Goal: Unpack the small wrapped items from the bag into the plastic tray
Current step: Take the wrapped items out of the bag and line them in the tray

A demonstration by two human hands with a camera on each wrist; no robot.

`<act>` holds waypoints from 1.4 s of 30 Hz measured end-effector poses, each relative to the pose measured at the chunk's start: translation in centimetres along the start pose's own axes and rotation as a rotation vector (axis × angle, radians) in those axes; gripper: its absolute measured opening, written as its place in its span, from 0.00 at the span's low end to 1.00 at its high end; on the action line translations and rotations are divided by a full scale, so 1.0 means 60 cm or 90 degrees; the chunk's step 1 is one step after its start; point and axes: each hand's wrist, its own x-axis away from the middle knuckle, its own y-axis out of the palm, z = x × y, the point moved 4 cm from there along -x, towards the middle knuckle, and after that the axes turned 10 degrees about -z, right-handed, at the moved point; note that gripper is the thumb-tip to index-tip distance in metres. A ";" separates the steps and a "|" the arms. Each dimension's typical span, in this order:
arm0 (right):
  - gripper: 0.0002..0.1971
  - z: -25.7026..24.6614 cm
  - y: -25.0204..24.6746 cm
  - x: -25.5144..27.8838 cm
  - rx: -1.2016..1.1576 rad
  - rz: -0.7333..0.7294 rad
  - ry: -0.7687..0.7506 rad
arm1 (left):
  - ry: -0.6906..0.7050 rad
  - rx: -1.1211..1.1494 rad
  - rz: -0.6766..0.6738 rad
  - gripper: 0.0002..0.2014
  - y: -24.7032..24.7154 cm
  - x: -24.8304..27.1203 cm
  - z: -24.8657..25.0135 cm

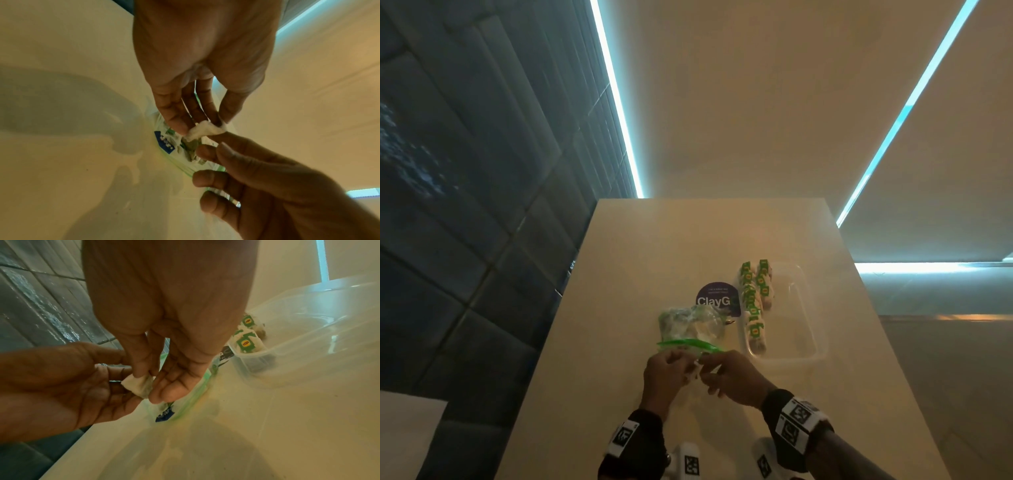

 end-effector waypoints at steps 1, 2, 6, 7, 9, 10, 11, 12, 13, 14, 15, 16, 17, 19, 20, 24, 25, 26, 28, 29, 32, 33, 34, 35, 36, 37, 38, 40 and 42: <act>0.14 0.001 -0.001 0.001 -0.005 0.010 -0.003 | -0.004 0.018 -0.004 0.03 -0.003 0.000 0.000; 0.15 0.003 -0.004 0.002 -0.010 0.030 -0.006 | -0.005 0.029 -0.010 0.03 -0.006 0.001 0.002; 0.09 0.005 -0.032 0.007 -0.058 0.191 -0.028 | 0.011 0.054 -0.068 0.02 -0.007 0.011 0.020; 0.09 0.002 -0.035 0.007 -0.088 0.202 -0.046 | 0.017 0.047 -0.087 0.02 -0.006 0.013 0.023; 0.10 -0.008 -0.034 0.007 -0.147 0.178 -0.068 | 0.038 0.021 -0.117 0.02 -0.003 0.015 0.028; 0.09 -0.010 -0.031 0.007 -0.171 0.159 -0.067 | 0.050 0.005 -0.128 0.03 -0.002 0.016 0.029; 0.07 -0.010 -0.029 0.007 -0.190 0.143 -0.058 | 0.061 -0.012 -0.135 0.03 0.000 0.016 0.030; 0.07 -0.009 -0.028 0.008 -0.204 0.132 -0.047 | 0.071 -0.025 -0.135 0.04 0.001 0.014 0.030; 0.07 -0.007 -0.027 0.009 -0.212 0.124 -0.035 | 0.081 -0.033 -0.127 0.04 0.000 0.013 0.030; 0.08 -0.004 -0.026 0.010 -0.220 0.118 -0.023 | 0.091 -0.039 -0.110 0.04 -0.001 0.012 0.030; 0.09 -0.002 -0.024 0.011 -0.231 0.114 -0.011 | 0.100 -0.045 -0.089 0.04 -0.003 0.010 0.029; 0.10 0.000 -0.023 0.011 -0.250 0.108 -0.002 | 0.110 -0.052 -0.070 0.05 -0.004 0.007 0.027; 0.11 0.001 -0.021 0.013 -0.276 0.099 0.005 | 0.115 -0.057 -0.056 0.06 -0.005 0.005 0.025; 0.11 0.004 -0.018 0.015 -0.311 0.089 0.016 | 0.113 -0.060 -0.041 0.06 -0.004 0.003 0.022; 0.11 0.008 -0.018 0.015 -0.306 0.098 0.025 | 0.111 -0.061 -0.036 0.05 -0.002 0.003 0.021; 0.11 0.032 -0.027 0.017 -0.258 0.172 0.063 | 0.162 -0.322 -0.024 0.09 0.008 -0.001 0.027; 0.11 0.036 -0.030 0.018 -0.246 0.184 0.069 | 0.189 -0.427 -0.052 0.11 0.017 -0.002 0.027; 0.11 0.040 -0.032 0.020 -0.234 0.191 0.073 | 0.211 -0.517 -0.090 0.14 0.027 -0.005 0.025; 0.11 0.042 -0.037 0.024 -0.208 0.194 0.078 | 0.237 -0.633 -0.135 0.20 0.044 -0.013 0.013; 0.11 0.043 -0.039 0.026 -0.200 0.194 0.081 | 0.241 -0.670 -0.142 0.24 0.052 -0.016 0.008; 0.11 0.045 -0.042 0.031 -0.195 0.188 0.083 | 0.241 -0.758 -0.150 0.29 0.064 -0.021 -0.004; 0.10 0.045 -0.041 0.034 -0.196 0.183 0.083 | 0.235 -0.776 -0.152 0.29 0.065 -0.022 -0.005; 0.10 0.046 -0.041 0.036 -0.199 0.179 0.082 | 0.231 -0.794 -0.151 0.29 0.064 -0.025 -0.007; 0.10 0.047 -0.041 0.038 -0.204 0.175 0.080 | 0.230 -0.807 -0.152 0.28 0.062 -0.030 -0.007; 0.10 0.049 -0.041 0.039 -0.209 0.175 0.080 | 0.235 -0.821 -0.156 0.27 0.061 -0.036 -0.006; 0.10 0.050 -0.041 0.041 -0.212 0.173 0.084 | 0.249 -0.842 -0.160 0.26 0.063 -0.041 -0.001; 0.09 0.051 -0.041 0.042 -0.213 0.169 0.089 | 0.254 -0.861 -0.166 0.24 0.065 -0.047 0.003; 0.08 0.053 -0.037 0.043 -0.212 0.155 0.089 | 0.235 -0.871 -0.184 0.19 0.067 -0.052 0.011; 0.06 0.053 -0.037 0.043 -0.209 0.144 0.080 | 0.204 -0.903 -0.208 0.16 0.071 -0.054 0.011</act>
